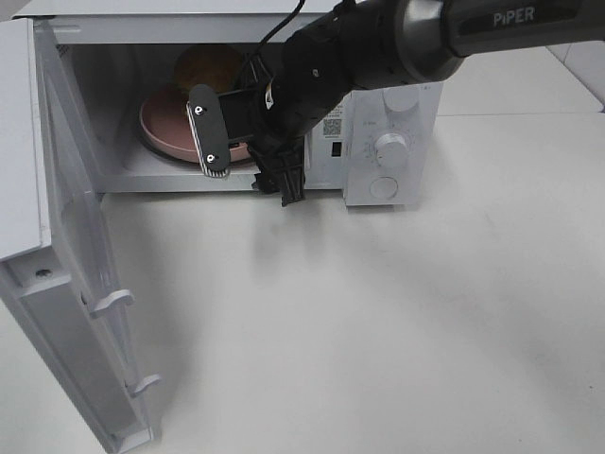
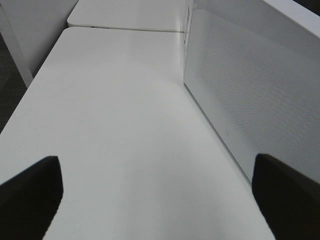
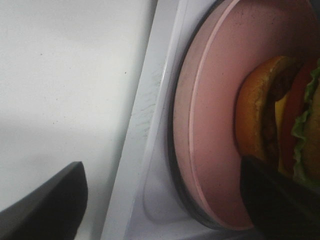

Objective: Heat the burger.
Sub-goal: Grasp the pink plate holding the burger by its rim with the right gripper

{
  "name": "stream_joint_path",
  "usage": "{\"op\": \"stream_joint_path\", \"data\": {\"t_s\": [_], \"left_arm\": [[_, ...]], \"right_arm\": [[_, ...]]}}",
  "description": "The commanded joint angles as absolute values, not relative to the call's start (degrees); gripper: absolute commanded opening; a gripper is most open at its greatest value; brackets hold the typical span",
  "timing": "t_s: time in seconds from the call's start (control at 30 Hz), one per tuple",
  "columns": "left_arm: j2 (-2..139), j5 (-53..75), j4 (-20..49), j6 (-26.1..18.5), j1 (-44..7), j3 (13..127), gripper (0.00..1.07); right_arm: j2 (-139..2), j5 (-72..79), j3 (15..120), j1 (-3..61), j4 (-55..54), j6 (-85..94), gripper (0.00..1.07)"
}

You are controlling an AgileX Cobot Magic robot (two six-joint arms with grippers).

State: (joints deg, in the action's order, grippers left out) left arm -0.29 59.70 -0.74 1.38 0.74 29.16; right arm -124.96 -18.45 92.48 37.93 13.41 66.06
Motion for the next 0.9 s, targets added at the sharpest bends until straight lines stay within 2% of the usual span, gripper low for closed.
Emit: {"op": "stream_joint_path", "data": {"t_s": [0.03,0.57,0.9], "left_arm": [[-1.38,59.47,-0.52,1.38,0.8,28.99,0.98],[-1.38,59.47,-0.52,1.38,0.8,28.99,0.98],[-1.38,59.47,-0.69,1.38,0.8,28.99,0.98]], "right_arm": [[-127.25,-20.05,95.91,38.1,13.29,65.49,0.79],[-133.96,-21.37,103.65,37.87,13.12,63.54,0.79],[-137.8,-22.29,107.77,37.87,12.61,62.85,0.74]]}}
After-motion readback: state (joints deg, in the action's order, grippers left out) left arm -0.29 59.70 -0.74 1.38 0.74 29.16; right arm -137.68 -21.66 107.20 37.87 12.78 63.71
